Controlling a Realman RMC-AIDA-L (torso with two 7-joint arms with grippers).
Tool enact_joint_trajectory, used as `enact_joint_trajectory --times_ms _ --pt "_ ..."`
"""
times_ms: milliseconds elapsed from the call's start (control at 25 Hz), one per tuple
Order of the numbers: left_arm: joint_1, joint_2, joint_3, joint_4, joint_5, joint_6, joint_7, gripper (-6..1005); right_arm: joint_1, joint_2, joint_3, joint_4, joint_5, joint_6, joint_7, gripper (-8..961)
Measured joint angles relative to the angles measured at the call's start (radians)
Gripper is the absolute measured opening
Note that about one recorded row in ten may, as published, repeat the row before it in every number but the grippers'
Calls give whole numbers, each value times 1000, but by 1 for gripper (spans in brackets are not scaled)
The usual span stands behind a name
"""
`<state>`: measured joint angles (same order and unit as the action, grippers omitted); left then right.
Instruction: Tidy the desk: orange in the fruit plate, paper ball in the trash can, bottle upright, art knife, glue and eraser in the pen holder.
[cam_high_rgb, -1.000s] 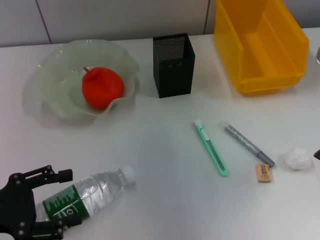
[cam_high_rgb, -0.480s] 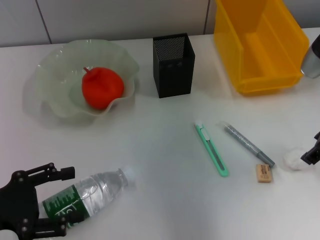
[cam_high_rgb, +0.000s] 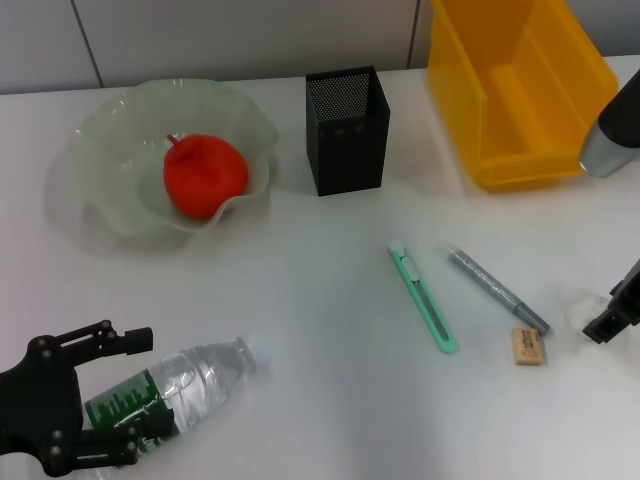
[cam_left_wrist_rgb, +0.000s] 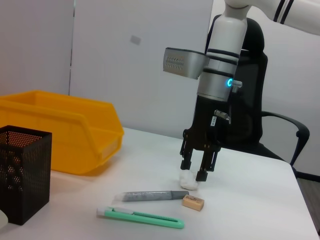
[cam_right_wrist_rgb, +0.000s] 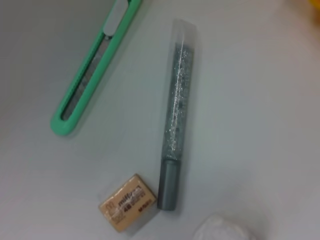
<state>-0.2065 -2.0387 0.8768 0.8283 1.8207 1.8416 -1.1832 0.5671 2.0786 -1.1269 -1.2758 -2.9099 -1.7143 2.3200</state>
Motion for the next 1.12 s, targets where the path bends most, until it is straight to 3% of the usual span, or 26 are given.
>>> enact_joint_trajectory --times_ms 440,640,920,1120 --pt "-1 -4 -2 0 12 -8 1 841 26 2 -17 103 28 33 -10 661" --pt "-2 -4 -2 0 13 -9 0 840 27 2 -17 94 26 28 -11 514" --pt "-2 -3 -6 0 14 -9 1 840 18 -3 24 -9 22 0 -5 382" --pt "-2 -4 -7 0 14 -9 1 840 28 -6 127 -184 32 -14 -10 394"
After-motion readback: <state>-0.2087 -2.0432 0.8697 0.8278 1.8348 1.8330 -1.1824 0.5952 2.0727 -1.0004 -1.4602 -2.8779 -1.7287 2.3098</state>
